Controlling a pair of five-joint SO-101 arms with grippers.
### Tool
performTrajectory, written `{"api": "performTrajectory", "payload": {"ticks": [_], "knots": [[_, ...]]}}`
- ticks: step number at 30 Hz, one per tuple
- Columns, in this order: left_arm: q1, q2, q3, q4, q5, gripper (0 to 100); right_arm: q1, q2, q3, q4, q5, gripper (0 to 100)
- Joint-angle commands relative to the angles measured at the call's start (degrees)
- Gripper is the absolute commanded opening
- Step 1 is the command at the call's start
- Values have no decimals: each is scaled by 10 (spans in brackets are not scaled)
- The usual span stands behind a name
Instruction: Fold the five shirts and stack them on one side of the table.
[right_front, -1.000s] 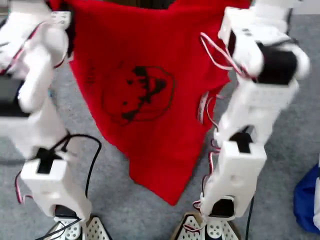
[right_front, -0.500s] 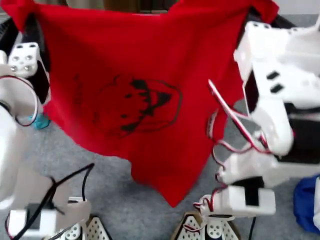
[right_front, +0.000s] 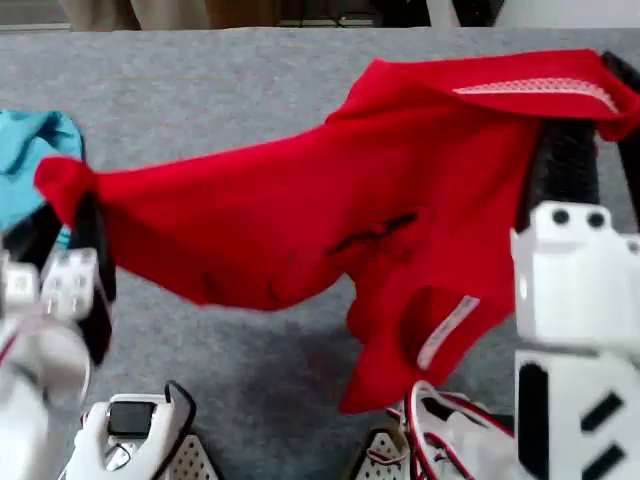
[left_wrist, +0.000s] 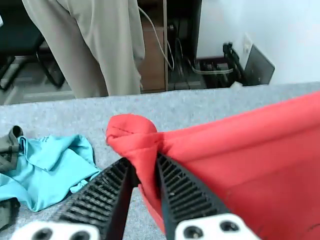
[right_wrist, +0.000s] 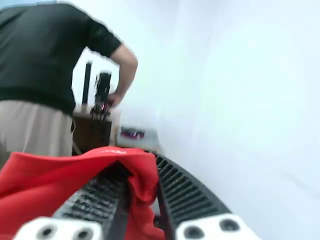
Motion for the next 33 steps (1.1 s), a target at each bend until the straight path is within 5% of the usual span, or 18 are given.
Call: {"api": "performTrajectory", "payload": {"ticks": [1,10,18,26,33], "knots": [[-11,-47,13,4,1,18,7,-15,4,-51,30,5],[-11,-81,-86,4,5,18,7,-7,41,-98,64,5],[-11,-80,-98,4,5,18,4,0,226,-94,60,5],[-11,-84,12,-33,2,18,2,3,400,-99,19,5],[-45,-84,151,-153,3,18,2,-15,444,-124,-30,5]]}}
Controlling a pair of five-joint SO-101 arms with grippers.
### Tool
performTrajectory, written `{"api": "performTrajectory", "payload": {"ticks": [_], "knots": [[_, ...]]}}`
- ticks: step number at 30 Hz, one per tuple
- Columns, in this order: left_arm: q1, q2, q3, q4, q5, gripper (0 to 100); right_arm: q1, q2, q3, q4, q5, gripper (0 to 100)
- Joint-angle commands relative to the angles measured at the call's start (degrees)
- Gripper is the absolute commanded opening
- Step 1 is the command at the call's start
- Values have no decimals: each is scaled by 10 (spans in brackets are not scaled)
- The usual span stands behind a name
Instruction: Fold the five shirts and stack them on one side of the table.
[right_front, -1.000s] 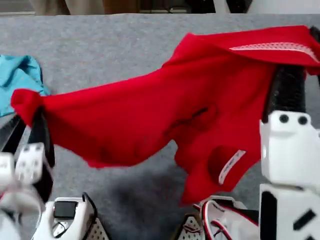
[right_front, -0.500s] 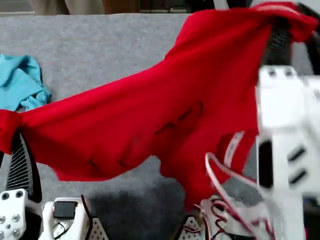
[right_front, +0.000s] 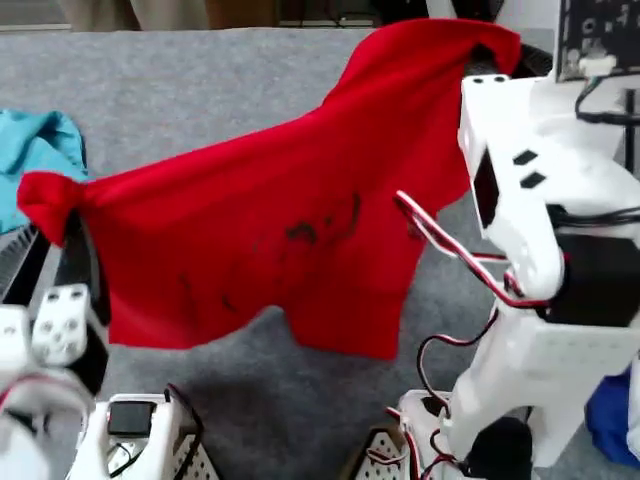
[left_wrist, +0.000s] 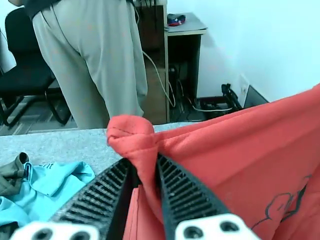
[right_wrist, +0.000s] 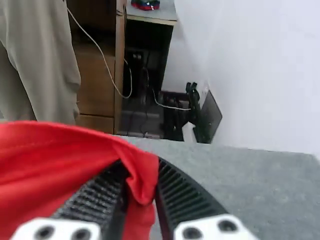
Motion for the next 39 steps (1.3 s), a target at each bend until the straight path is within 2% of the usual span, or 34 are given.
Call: {"api": "performTrajectory", "payload": {"ticks": [1,5,13,18,24,28,32,35,39], "knots": [[-51,0,69,-78,4,18,3,-12,3,-20,-17,5],[-89,4,176,-174,5,18,-15,-13,12,-17,-16,5],[-88,4,392,-331,3,18,-78,-9,136,-50,-16,5],[-87,5,513,-459,2,18,-80,-9,260,-184,-16,5],[-76,6,670,-687,0,19,-80,-9,450,-412,-16,5],[-46,14,734,-799,-39,67,-80,-8,561,-564,-16,5],[-33,76,714,-834,-40,58,-80,-8,619,-663,-16,5],[-34,167,642,-829,-39,22,-81,-7,625,-672,-17,5],[-34,308,510,-753,3,20,-81,28,606,-673,-18,5]]}}
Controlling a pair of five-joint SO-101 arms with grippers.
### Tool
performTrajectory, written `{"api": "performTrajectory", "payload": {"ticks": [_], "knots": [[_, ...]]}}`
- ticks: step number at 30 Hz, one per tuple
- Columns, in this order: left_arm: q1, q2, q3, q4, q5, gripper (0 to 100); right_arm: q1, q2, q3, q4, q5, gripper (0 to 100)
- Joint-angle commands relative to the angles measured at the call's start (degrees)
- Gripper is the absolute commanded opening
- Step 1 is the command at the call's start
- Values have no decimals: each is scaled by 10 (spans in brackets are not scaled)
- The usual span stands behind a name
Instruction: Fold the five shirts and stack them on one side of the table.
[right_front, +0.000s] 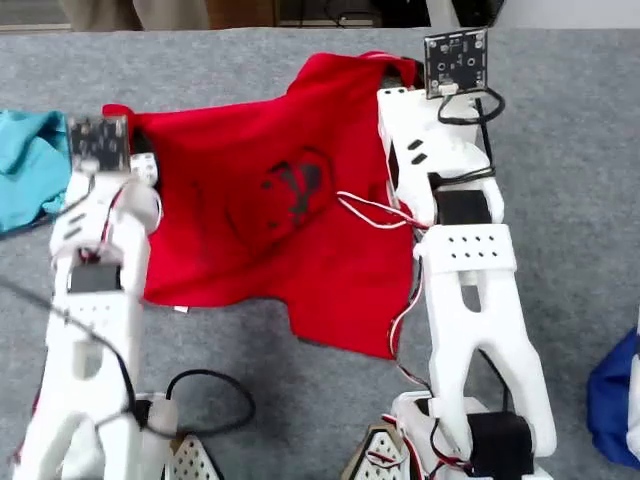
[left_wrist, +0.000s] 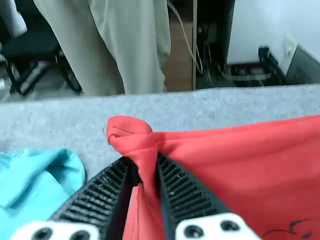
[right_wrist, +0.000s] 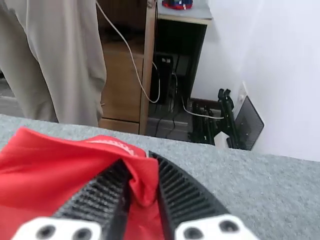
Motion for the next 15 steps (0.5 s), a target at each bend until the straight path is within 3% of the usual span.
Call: {"api": "performTrajectory", "payload": {"ticks": [1,11,15], "knots": [[4,116,-149,62,49,20,-6,32,-25,-17,-15,5],[-11,397,-440,156,128,20,-6,244,-227,-12,-74,5],[-29,482,-543,190,143,20,-6,308,-332,49,-75,5]]}}
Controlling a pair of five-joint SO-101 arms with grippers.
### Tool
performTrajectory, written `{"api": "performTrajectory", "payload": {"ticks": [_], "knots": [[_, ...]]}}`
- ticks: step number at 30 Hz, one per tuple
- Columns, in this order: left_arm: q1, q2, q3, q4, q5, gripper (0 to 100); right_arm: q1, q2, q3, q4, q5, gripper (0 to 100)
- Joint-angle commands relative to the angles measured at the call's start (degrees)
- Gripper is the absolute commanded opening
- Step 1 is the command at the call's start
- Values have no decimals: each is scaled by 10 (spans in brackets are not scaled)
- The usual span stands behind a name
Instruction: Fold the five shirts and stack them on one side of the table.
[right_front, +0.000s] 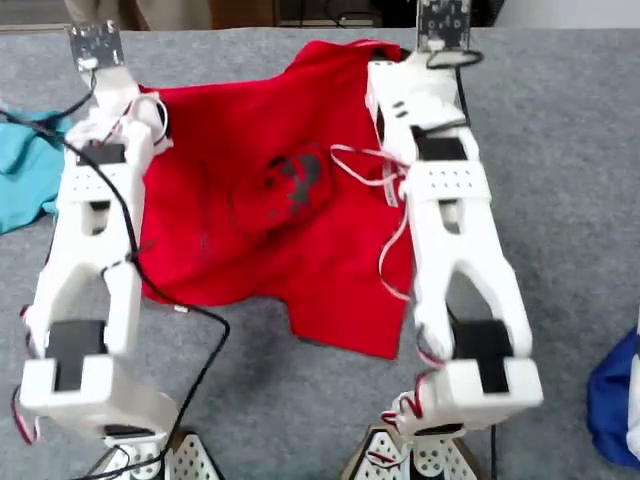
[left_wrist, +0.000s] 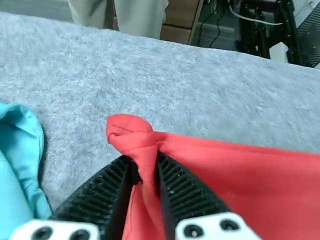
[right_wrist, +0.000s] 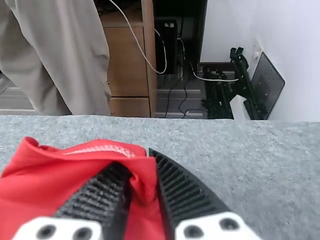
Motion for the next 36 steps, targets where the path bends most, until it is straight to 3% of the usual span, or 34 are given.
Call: {"api": "performTrajectory", "payload": {"ticks": [1,13,21,29,36], "knots": [[-23,52,-122,30,18,20,-5,41,-127,50,-6,5],[-25,265,-492,198,60,20,-6,224,-411,170,-6,5],[-29,389,-667,409,55,20,-6,300,-580,411,-6,5],[-17,427,-768,640,-39,20,-10,338,-709,618,-6,5],[-22,423,-820,717,-39,20,-34,349,-757,769,-6,5]]}}
